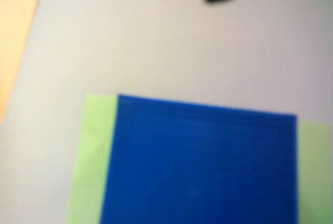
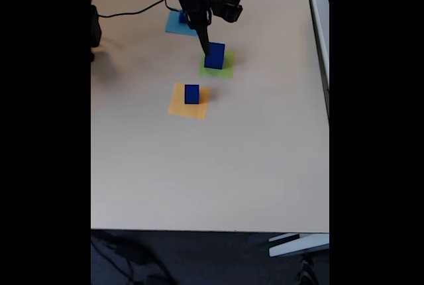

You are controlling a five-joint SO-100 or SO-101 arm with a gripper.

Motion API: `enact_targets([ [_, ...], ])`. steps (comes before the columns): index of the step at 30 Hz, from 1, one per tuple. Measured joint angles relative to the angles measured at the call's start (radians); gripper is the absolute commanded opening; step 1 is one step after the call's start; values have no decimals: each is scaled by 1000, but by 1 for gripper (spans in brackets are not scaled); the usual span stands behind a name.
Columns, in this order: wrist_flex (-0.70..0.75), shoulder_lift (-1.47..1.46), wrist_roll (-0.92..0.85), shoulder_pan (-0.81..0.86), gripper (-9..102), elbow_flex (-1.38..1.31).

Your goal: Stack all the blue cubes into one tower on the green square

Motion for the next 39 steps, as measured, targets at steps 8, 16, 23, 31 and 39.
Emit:
enact_targets([
  [8,0,-146,-126,118,39,-57],
  [16,3,-252,-209,201,36,-164],
  [23,44,-310,-219,233,35,-202],
  [31,66,-337,-219,241,36,-206],
  [39,66,-367,-219,239,35,-206],
])
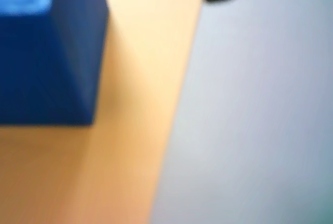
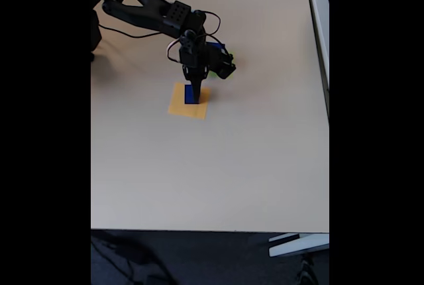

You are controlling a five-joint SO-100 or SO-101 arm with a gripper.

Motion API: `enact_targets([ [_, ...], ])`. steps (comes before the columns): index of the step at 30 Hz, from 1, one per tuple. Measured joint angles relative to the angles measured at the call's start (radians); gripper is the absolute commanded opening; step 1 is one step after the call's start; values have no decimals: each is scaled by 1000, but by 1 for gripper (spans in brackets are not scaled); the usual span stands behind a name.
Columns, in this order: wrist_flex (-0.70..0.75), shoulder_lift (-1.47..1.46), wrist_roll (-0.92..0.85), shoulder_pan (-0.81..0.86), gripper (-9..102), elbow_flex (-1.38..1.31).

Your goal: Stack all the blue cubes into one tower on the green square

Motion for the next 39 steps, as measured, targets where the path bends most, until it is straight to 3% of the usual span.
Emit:
enact_targets([
  [5,0,-17,-6,0,33,-5],
  [20,0,-60,-12,11,6,-20],
  [29,0,-60,-12,9,6,-32],
  [39,143,9,46,5,8,-146],
])
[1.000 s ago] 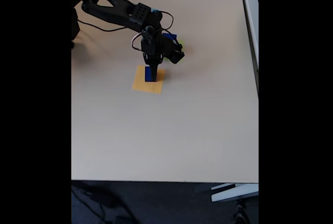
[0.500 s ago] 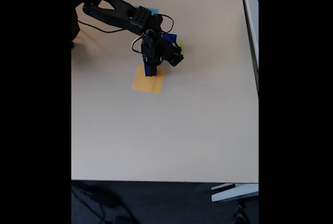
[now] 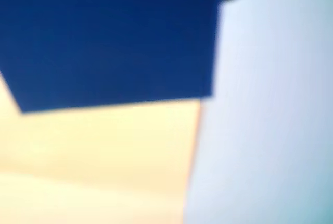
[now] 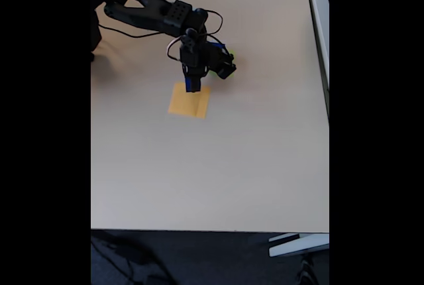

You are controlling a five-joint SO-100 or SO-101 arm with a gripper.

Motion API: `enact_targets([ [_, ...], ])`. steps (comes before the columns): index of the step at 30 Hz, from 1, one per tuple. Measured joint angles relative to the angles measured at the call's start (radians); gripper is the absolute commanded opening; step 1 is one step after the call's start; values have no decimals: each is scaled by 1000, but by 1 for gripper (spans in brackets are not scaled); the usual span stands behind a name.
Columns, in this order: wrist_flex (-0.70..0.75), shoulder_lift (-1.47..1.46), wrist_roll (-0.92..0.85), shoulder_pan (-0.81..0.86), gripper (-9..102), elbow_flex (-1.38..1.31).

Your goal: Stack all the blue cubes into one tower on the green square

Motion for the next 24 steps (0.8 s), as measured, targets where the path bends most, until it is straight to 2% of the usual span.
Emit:
enact_targets([
  [10,31,123,172,-97,10,-6],
  [24,31,141,382,-221,12,-67],
])
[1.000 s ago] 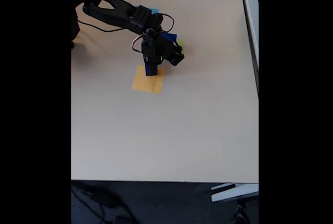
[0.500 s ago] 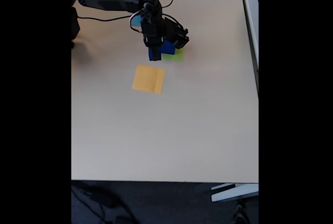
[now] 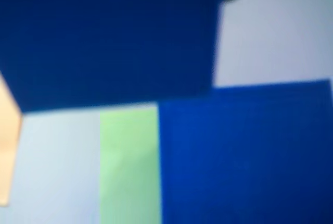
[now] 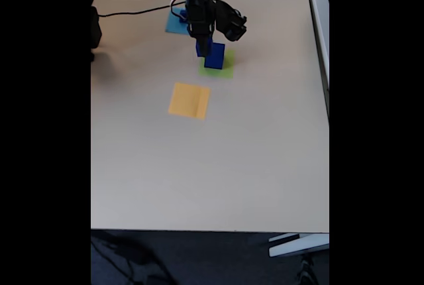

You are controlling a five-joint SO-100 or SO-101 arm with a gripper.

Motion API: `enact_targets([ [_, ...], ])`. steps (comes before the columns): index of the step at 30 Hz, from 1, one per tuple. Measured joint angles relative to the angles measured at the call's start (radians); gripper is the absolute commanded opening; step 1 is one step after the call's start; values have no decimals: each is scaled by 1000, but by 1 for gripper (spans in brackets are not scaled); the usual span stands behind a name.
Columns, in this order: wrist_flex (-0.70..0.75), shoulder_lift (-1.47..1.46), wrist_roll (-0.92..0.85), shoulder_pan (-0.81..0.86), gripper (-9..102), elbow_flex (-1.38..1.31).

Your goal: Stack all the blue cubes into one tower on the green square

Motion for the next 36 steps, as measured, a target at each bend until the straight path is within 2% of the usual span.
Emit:
enact_targets([
  [10,0,-95,26,-21,12,-130],
  [36,0,-224,51,-60,12,-210],
])
